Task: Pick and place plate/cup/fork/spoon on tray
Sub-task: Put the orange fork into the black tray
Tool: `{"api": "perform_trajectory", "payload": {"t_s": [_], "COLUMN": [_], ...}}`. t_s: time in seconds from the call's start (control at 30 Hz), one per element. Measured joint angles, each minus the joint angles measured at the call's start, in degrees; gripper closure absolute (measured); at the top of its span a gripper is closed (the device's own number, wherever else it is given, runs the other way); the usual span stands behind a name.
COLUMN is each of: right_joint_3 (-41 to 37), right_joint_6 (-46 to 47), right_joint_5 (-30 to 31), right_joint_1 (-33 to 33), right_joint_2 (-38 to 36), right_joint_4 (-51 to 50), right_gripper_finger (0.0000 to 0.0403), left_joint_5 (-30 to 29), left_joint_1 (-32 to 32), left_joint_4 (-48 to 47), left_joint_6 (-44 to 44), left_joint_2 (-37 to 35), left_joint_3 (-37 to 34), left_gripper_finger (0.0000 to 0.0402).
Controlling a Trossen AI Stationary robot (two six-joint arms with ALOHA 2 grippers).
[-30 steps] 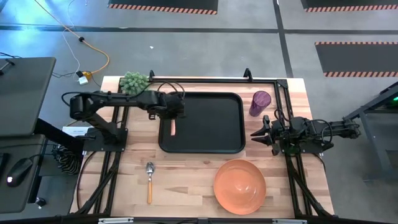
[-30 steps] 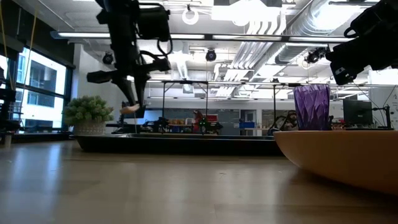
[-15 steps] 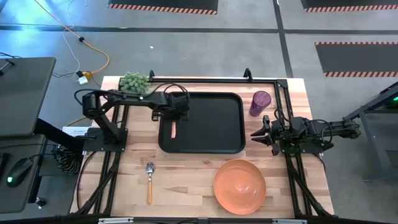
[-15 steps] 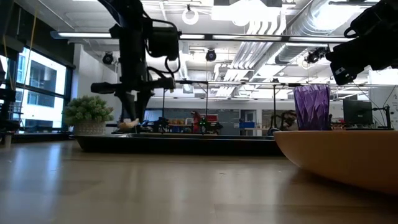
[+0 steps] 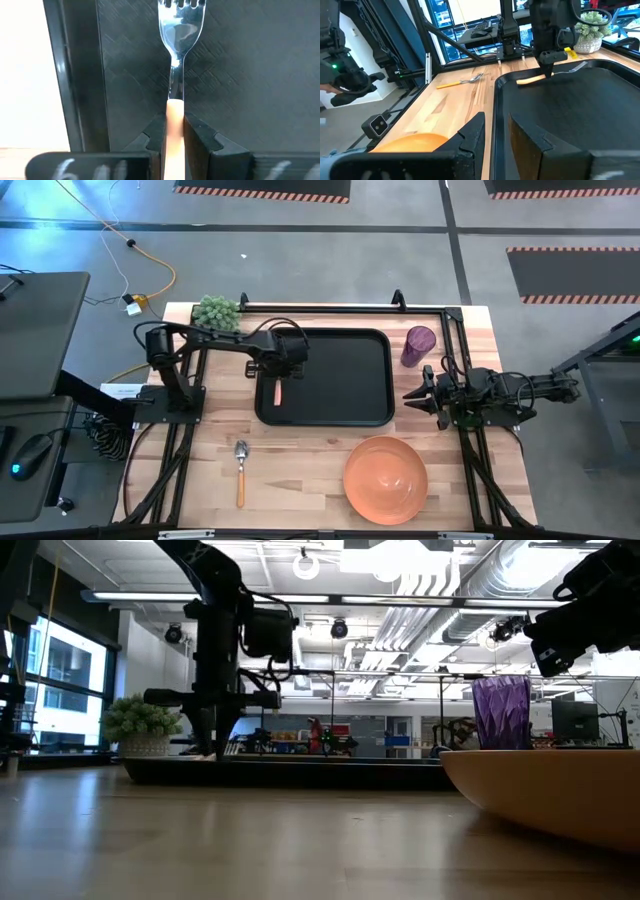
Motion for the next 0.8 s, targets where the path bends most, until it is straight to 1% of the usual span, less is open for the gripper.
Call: {"api": "perform_trajectory", "payload": {"t_s": [0.2,0.47,0.8], "right_joint_3": [0.00,0.00,0.00], "right_joint_6": [-0.17,-0.17,-0.19], "right_joint_5": [0.00,0.00,0.00], "right_joint_1": [0.00,-0.01,0.00], "right_joint_2": [0.00,0.00,0.00], "right_joint_4": [0.00,0.00,-0.01], "right_gripper_finger": [0.0324,0.0324,0.0324], "left_joint_5": [0.18,0.24,0.96], "left_joint_1": [0.00,0.00,0.00], "left_joint_4": [0.44,0.25,0.24], "left_joint_6": [-0.08,-0.12,-0.08], "left_joint_2": [0.54,0.54,0.54], "left_joint_3": [0.00,0.00,0.00], "left_gripper_finger": [0.0364,0.0342,0.0342]}}
